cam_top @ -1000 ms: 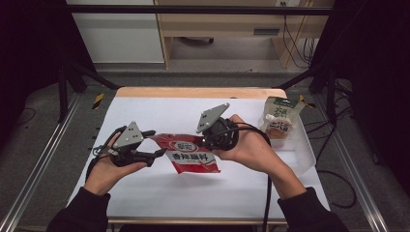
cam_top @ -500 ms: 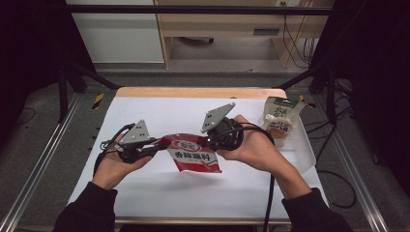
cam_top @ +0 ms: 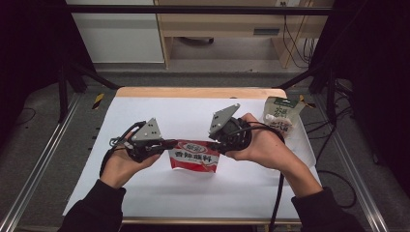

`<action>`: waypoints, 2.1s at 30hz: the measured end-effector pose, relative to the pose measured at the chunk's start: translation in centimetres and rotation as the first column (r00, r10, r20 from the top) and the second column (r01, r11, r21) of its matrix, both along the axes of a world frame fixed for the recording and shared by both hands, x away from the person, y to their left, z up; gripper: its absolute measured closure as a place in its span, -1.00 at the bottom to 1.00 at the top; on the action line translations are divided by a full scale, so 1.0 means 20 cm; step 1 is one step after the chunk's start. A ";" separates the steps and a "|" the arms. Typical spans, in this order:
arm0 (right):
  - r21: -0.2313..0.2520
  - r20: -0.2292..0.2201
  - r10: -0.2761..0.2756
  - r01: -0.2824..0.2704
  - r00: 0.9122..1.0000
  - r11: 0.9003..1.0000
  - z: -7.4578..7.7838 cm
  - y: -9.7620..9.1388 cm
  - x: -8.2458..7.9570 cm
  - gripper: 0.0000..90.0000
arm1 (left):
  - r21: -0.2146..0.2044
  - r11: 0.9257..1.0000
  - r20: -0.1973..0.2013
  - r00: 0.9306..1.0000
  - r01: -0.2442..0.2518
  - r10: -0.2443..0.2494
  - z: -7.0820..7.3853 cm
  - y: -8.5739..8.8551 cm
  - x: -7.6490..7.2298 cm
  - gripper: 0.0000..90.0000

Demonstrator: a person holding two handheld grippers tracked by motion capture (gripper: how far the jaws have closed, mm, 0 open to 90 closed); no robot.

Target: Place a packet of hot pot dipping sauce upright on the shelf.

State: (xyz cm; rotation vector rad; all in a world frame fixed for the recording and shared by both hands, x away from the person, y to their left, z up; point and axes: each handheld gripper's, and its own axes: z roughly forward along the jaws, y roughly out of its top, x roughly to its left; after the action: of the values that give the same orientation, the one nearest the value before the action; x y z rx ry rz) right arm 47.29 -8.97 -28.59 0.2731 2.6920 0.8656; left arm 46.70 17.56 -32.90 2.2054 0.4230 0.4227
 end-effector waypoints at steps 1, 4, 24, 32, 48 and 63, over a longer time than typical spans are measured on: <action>-0.021 0.006 0.001 -0.001 1.000 1.000 0.00 0.01 0.00 0.33 | -0.002 1.000 0.000 1.000 -0.002 0.002 0.00 0.00 0.00 1.00; -0.067 0.030 0.006 -0.004 1.000 0.998 0.01 0.03 -0.01 0.13 | -0.010 1.000 -0.011 1.000 -0.019 0.018 0.00 0.01 0.01 1.00; -0.258 -0.012 0.026 -0.028 1.000 0.966 -0.01 0.18 0.04 0.90 | 0.006 1.000 0.008 1.000 -0.011 0.011 0.03 -0.02 -0.03 0.99; -0.256 -0.002 0.005 -0.005 1.000 0.967 0.01 0.18 0.05 0.99 | -0.056 0.998 0.016 1.000 -0.013 0.014 0.01 -0.01 -0.02 0.83; -0.210 -0.008 -0.068 0.065 0.998 0.975 0.15 0.00 0.12 0.99 | -0.146 0.981 0.039 0.990 -0.127 0.134 -0.13 0.11 -0.06 -0.52; -0.111 0.041 -0.177 0.180 0.983 0.977 0.33 -0.34 0.11 0.99 | -0.080 0.957 0.018 0.959 -0.281 0.283 -0.46 0.32 -0.16 -0.82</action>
State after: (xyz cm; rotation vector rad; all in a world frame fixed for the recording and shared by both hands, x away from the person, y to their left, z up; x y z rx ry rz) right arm 49.45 -15.70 -21.99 0.4635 2.6278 0.6552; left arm 43.50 23.87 -42.11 2.0680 0.7309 0.5802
